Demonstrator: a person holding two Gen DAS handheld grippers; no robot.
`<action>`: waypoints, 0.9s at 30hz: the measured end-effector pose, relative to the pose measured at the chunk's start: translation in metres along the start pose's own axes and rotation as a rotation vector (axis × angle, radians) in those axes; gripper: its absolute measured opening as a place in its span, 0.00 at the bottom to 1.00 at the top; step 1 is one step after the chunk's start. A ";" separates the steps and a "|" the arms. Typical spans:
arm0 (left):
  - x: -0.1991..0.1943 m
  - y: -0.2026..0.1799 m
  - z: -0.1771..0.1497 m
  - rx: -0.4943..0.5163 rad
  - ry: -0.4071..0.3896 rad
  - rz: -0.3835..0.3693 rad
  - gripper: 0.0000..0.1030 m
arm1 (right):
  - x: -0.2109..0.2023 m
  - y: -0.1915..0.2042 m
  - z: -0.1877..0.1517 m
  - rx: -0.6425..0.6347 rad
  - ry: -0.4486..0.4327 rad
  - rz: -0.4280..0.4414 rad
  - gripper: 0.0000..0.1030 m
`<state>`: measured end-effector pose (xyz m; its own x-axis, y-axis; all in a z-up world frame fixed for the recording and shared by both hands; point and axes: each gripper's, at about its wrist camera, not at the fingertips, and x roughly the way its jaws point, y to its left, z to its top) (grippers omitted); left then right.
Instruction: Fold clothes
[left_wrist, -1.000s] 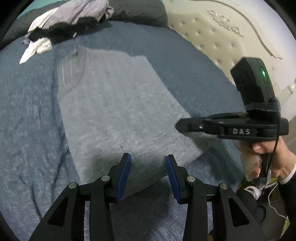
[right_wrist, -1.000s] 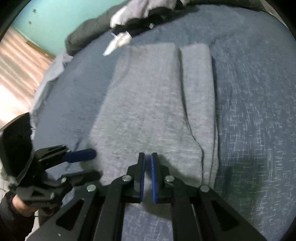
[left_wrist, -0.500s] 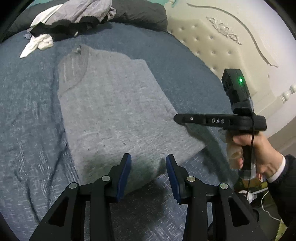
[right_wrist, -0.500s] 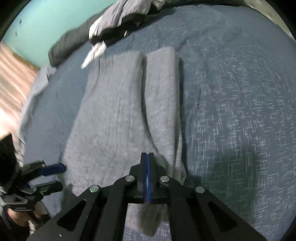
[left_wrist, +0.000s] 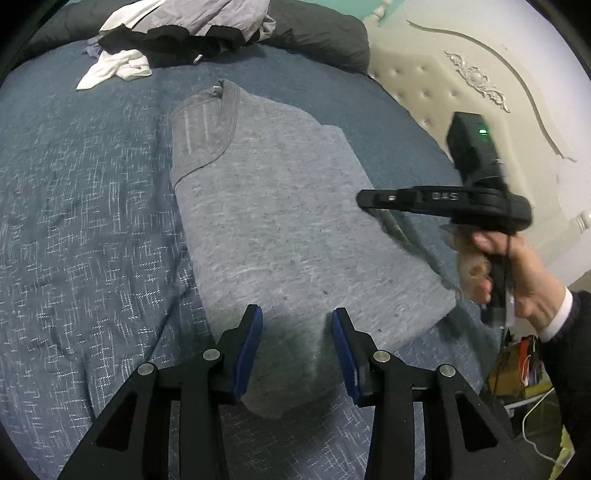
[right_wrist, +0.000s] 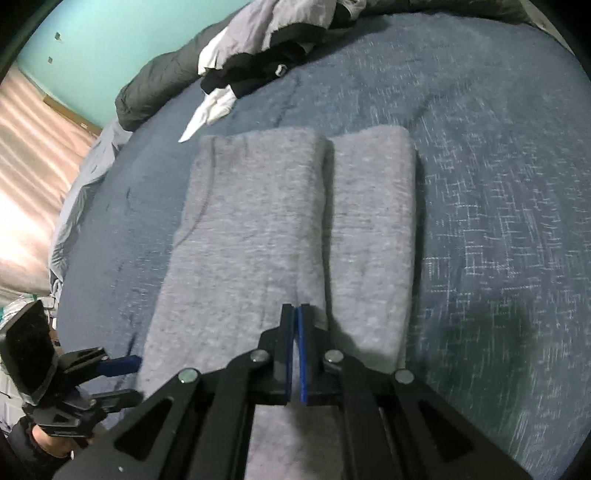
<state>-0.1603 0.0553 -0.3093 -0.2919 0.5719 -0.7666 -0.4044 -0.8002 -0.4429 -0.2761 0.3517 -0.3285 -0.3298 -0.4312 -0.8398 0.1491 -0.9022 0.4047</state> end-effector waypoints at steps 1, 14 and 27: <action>0.000 0.000 0.000 0.001 0.001 -0.004 0.41 | 0.002 -0.004 0.000 0.000 0.011 -0.029 0.00; -0.002 0.004 0.000 -0.008 -0.002 -0.016 0.42 | 0.001 0.009 0.045 -0.036 -0.028 0.034 0.05; -0.005 0.009 -0.002 0.006 -0.002 -0.020 0.42 | -0.019 -0.002 0.047 0.014 -0.033 0.078 0.04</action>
<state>-0.1609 0.0447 -0.3109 -0.2858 0.5880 -0.7567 -0.4154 -0.7876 -0.4551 -0.3140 0.3619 -0.2963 -0.3485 -0.4997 -0.7930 0.1629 -0.8654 0.4738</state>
